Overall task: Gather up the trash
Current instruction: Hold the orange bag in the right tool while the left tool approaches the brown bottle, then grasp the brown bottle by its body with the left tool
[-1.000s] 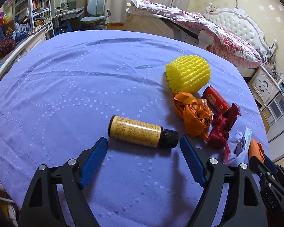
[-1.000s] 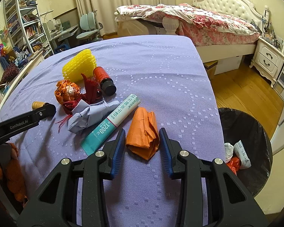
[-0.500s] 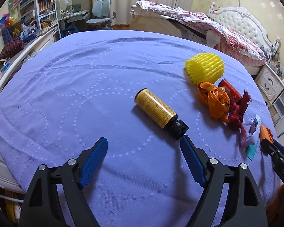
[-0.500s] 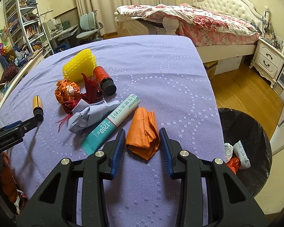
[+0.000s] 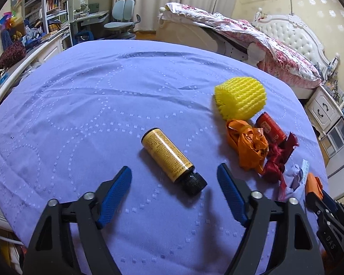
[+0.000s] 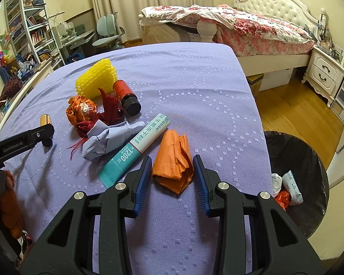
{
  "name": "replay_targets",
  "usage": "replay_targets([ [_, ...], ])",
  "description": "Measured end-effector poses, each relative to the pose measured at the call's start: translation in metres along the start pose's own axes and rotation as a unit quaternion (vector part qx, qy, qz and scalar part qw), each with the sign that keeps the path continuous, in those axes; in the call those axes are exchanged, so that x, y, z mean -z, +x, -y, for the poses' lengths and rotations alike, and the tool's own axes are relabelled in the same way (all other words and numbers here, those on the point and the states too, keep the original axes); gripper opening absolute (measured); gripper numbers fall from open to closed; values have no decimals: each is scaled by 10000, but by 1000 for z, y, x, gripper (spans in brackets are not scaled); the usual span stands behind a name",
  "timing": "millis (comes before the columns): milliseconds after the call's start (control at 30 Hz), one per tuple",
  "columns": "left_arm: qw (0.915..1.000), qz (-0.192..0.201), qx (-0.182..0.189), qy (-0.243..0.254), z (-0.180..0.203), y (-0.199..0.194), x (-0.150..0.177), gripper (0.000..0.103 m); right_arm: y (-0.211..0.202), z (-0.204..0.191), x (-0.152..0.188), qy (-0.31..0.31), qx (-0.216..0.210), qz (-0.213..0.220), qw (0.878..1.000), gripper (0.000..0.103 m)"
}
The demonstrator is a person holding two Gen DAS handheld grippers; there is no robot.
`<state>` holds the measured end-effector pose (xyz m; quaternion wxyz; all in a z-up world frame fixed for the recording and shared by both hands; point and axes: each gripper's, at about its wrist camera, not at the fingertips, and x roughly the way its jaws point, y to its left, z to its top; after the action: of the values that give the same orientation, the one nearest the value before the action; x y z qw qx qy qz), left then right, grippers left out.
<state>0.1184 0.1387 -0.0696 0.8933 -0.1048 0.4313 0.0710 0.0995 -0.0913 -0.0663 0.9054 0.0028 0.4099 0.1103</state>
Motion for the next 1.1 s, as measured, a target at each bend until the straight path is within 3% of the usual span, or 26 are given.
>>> replay_targets([
  [133, 9999, -7, 68, 96, -2, -1, 4, 53, 0, 0, 1, -9, 8, 2, 10000, 37],
  [200, 9998, 24, 85, 195, -1, -2, 6, 40, 0, -1, 0, -7, 6, 5, 10000, 37],
  [267, 9995, 37, 128, 276, 1, -3, 7, 35, 0, 0, 1, -5, 5, 1, 10000, 37],
  [567, 9956, 44, 727, 596, 10, -8, 17, 32, 0, 0, 1, -12, 12, 2, 10000, 37],
  [733, 9933, 38, 826, 811, 14, -11, 21, 32, 0, 0, 1, -13, 11, 4, 10000, 37],
  [767, 9933, 20, 862, 775, 13, -11, 21, 35, 0, -1, 1, -14, 13, 3, 10000, 37],
  [867, 9949, 15, 797, 618, 12, -10, 17, 60, 0, 0, 1, -14, 12, 5, 10000, 37],
  [900, 9954, 30, 783, 556, 11, -9, 15, 61, 0, 0, 1, -14, 10, 5, 10000, 37],
  [1033, 9967, 4, 671, 463, 13, -3, 9, 61, 0, 0, 1, -14, 11, 4, 10000, 37],
  [1100, 9966, 23, 635, 525, 16, -2, 9, 46, 0, -1, 1, -10, 7, 4, 10000, 37],
])
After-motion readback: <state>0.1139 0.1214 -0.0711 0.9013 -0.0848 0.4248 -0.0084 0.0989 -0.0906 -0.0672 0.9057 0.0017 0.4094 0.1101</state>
